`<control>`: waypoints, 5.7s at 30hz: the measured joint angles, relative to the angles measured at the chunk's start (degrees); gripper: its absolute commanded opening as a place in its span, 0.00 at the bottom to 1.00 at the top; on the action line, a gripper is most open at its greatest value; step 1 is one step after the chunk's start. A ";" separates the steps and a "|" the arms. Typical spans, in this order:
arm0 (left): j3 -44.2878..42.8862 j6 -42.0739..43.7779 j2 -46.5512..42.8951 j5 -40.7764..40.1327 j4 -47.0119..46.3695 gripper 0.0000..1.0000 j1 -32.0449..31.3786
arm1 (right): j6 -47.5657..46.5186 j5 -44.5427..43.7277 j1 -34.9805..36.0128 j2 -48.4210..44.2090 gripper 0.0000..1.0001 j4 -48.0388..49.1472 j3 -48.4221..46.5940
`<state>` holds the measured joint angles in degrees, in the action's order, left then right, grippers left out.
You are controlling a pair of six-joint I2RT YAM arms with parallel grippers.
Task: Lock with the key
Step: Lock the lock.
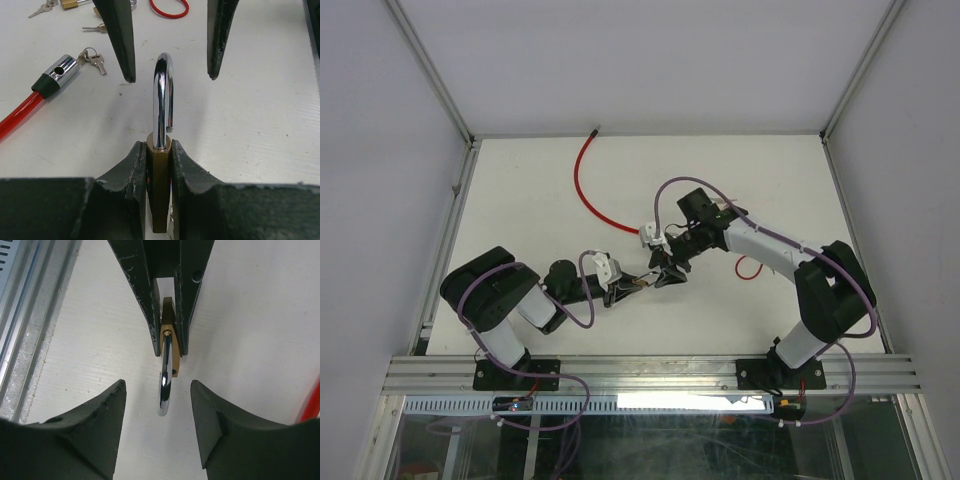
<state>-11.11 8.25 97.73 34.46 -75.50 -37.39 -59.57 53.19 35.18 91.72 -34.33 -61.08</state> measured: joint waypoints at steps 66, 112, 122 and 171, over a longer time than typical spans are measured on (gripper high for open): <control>3.41 -0.37 0.76 0.17 -4.83 0.00 1.44 | 2.47 0.42 7.34 9.11 0.00 5.55 -3.69; 7.43 -18.49 -33.05 -13.20 15.08 0.77 -0.50 | -7.61 4.79 -14.40 0.31 0.00 -19.93 -5.79; 7.43 -18.49 -20.63 -11.13 6.60 0.68 -1.29 | -7.67 5.27 -15.39 0.28 0.00 -19.93 -5.79; -9.94 -4.66 10.69 -17.70 -3.87 0.19 -11.02 | -8.50 7.74 -15.80 0.24 0.00 -19.96 -5.77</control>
<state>-21.06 3.60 108.42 16.75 -79.37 -48.40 -68.07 60.93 19.38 91.96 -54.28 -66.85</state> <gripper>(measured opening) 0.319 0.038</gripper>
